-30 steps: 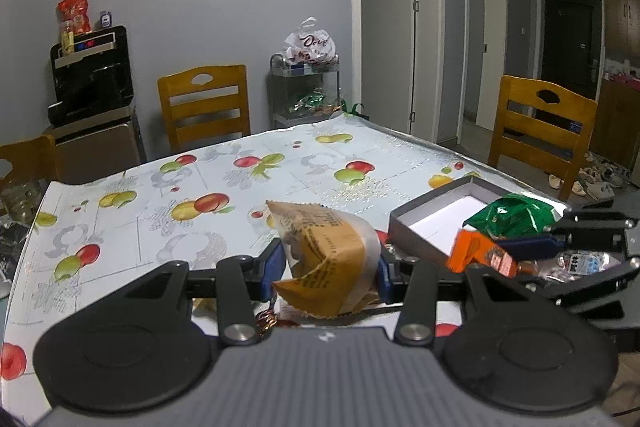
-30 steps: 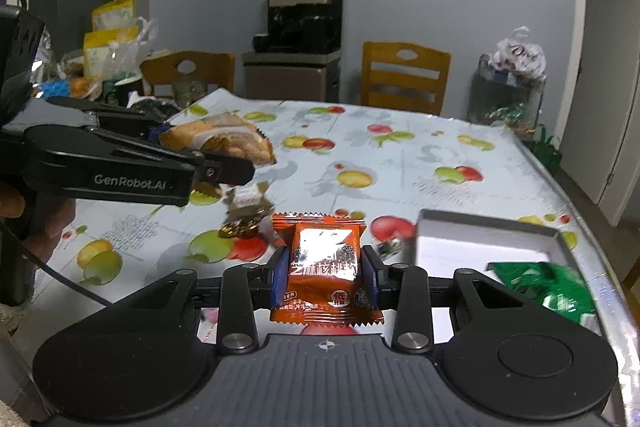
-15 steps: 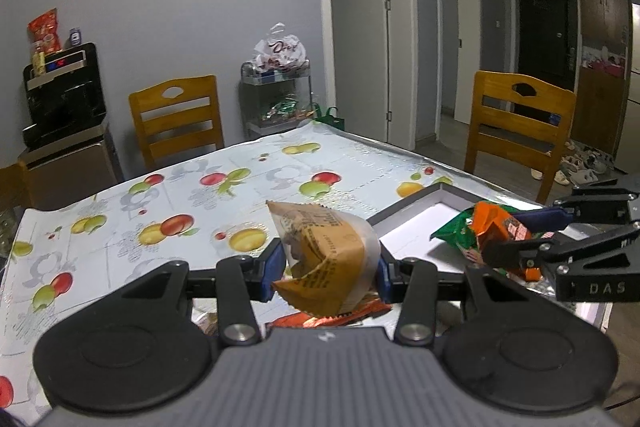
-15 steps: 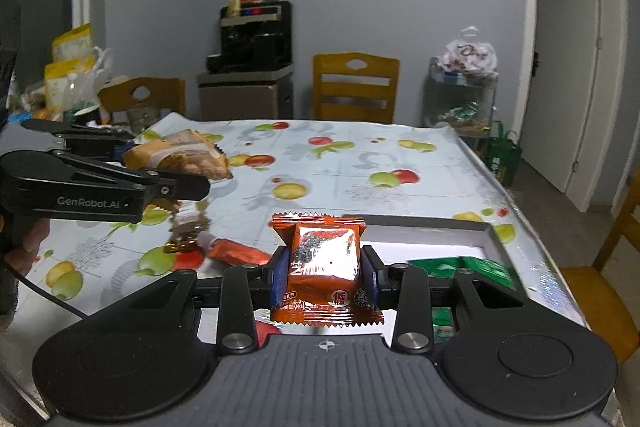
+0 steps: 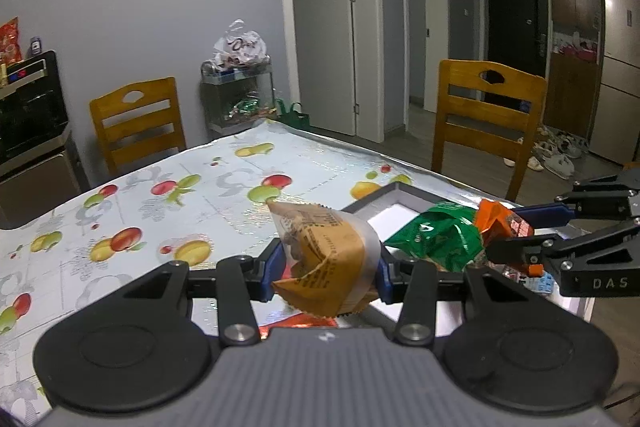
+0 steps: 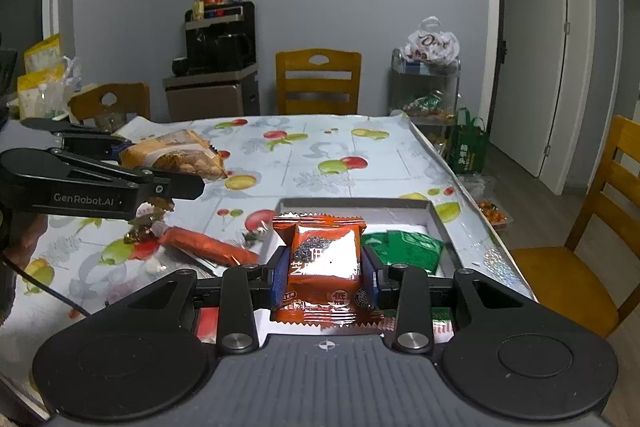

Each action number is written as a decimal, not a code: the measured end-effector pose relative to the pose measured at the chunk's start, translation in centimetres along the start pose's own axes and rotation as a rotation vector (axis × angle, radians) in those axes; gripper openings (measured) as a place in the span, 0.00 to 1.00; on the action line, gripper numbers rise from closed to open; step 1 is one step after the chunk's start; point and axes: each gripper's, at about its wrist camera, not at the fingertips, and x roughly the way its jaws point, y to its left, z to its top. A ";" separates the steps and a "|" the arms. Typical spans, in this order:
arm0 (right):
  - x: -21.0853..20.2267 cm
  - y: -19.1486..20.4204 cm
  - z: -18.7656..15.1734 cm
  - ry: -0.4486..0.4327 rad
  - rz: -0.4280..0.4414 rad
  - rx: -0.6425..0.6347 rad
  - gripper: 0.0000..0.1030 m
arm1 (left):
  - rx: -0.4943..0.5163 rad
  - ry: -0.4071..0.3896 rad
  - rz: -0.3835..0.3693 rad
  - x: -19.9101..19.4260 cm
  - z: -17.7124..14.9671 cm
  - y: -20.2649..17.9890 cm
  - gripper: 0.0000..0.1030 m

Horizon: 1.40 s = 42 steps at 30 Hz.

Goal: Organize snacks
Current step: 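Carry the pastry bag with the left gripper while the right carries the orange packet to the box, then lower the pastry bag into the box and open the left gripper while the right lowers the orange packet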

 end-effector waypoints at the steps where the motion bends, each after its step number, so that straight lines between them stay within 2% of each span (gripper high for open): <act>1: 0.0 -0.1 -0.1 0.005 0.002 -0.003 0.37 | 0.002 0.003 -0.005 0.2 0.0 -0.2 0.42; 8: -0.3 -1.2 -1.4 0.043 0.023 0.013 0.37 | 0.023 0.034 -0.046 1.6 -0.5 -1.6 0.42; 15: -0.4 -1.9 -2.6 0.085 0.015 0.026 0.37 | 0.033 0.051 -0.123 2.2 -1.5 -2.9 0.42; 27: -0.1 -1.5 -4.7 0.169 0.058 0.003 0.37 | 0.068 0.095 -0.244 4.0 -2.9 -5.6 0.42; 33: 0.6 -1.8 -5.2 0.197 0.045 0.003 0.37 | 0.073 0.118 -0.285 4.7 -3.6 -6.0 0.42; 42: 1.0 -2.4 -5.7 0.208 0.018 -0.003 0.37 | 0.140 0.140 -0.380 5.2 -4.5 -7.3 0.42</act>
